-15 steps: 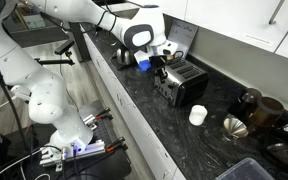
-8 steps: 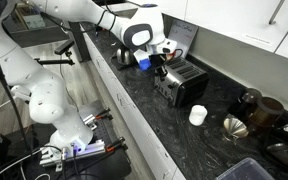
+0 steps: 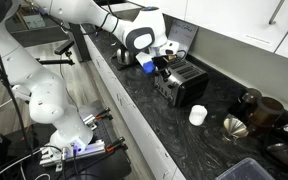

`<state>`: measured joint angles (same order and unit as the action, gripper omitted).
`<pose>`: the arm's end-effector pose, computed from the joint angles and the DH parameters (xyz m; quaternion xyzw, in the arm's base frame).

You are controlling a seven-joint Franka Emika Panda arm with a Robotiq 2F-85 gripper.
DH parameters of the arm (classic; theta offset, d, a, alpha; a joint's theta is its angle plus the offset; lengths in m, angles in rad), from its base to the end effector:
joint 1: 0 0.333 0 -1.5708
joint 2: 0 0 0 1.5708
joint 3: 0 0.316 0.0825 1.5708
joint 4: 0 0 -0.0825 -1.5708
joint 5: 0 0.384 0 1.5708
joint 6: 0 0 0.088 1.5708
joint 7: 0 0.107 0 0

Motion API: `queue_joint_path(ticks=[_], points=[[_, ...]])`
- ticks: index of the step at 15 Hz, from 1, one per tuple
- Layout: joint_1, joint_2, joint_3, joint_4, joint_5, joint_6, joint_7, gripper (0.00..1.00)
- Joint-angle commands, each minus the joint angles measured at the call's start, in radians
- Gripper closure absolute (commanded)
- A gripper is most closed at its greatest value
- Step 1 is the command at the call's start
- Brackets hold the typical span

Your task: Push the right lever on the toaster downwards

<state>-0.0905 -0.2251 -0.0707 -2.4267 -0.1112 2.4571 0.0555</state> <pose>0.4746 -0.0776 0.4180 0.9889 -0.0692 0.1254 0.0391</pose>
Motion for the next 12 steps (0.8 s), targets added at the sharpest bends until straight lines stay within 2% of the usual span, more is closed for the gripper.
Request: queue_joint_path(ticks=[1, 12], points=[[0.000, 0.060, -0.016, 0.022, 0.019, 0.050, -0.059, 1.00], [0.004, 0.124, -0.026, 0.025, 0.059, 0.100, -0.124, 1.00]])
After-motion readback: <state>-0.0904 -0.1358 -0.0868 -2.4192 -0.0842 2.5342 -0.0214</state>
